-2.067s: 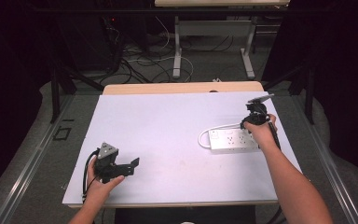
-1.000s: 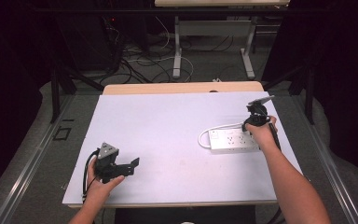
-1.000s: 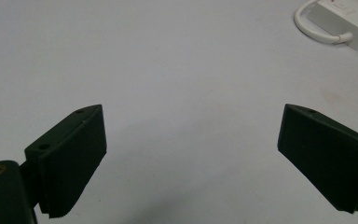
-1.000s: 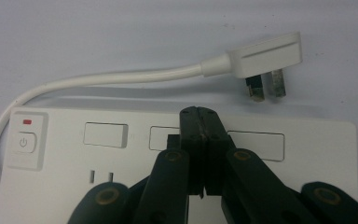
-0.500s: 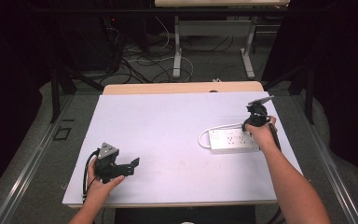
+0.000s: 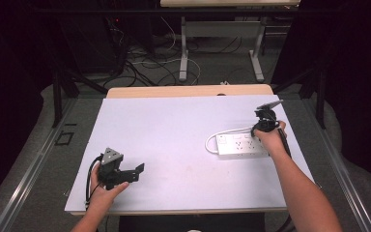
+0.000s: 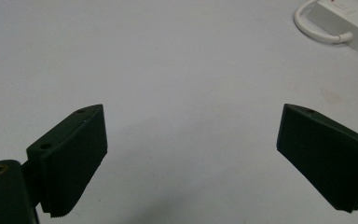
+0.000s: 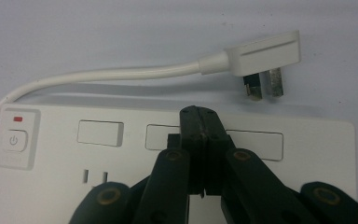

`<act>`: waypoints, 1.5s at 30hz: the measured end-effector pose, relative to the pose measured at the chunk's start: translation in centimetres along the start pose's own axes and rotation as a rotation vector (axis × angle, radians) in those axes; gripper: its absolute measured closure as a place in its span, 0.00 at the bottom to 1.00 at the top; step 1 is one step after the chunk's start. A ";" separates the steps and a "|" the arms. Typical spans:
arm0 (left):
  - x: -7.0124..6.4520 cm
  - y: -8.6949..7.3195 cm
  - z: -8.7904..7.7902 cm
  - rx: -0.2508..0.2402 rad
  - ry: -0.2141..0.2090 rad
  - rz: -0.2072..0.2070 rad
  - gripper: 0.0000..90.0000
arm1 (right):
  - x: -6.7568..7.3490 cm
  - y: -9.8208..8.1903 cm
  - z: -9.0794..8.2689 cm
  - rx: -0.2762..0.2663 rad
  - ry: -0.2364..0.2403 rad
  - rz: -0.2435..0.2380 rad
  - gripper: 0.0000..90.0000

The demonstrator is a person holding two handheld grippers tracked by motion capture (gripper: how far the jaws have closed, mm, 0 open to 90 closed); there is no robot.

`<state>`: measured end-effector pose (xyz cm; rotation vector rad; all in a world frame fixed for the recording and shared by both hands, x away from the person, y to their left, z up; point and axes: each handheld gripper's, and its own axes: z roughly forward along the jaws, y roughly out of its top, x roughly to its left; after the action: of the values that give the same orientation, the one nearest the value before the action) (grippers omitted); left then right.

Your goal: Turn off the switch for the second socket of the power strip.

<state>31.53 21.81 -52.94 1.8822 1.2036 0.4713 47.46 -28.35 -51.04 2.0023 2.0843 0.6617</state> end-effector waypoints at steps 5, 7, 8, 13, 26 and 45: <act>0.0 0.0 0.0 0.001 0.000 0.000 0.09 | 0.1 0.0 0.1 -0.006 -0.013 0.004 1.00; 0.0 0.0 0.0 0.002 0.000 0.000 0.09 | 0.1 0.0 0.0 -0.001 -0.004 0.008 1.00; 0.0 0.0 0.0 0.002 0.000 0.001 0.09 | 0.1 0.0 0.0 -0.001 0.004 0.007 1.00; 0.1 0.0 -0.1 -0.002 0.003 0.005 0.09 | -0.1 0.0 0.0 0.002 0.001 0.012 0.98; 0.0 0.1 0.1 0.001 -0.001 0.005 0.09 | -0.2 0.0 -0.4 0.005 0.004 0.016 0.89; 0.1 0.1 0.0 -0.003 -0.001 -0.010 0.10 | 0.3 0.0 -1.1 -0.051 0.042 -0.003 0.64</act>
<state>31.67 21.88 -52.88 1.8727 1.2098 0.4666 46.97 -28.29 -50.06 1.9740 2.0714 0.7547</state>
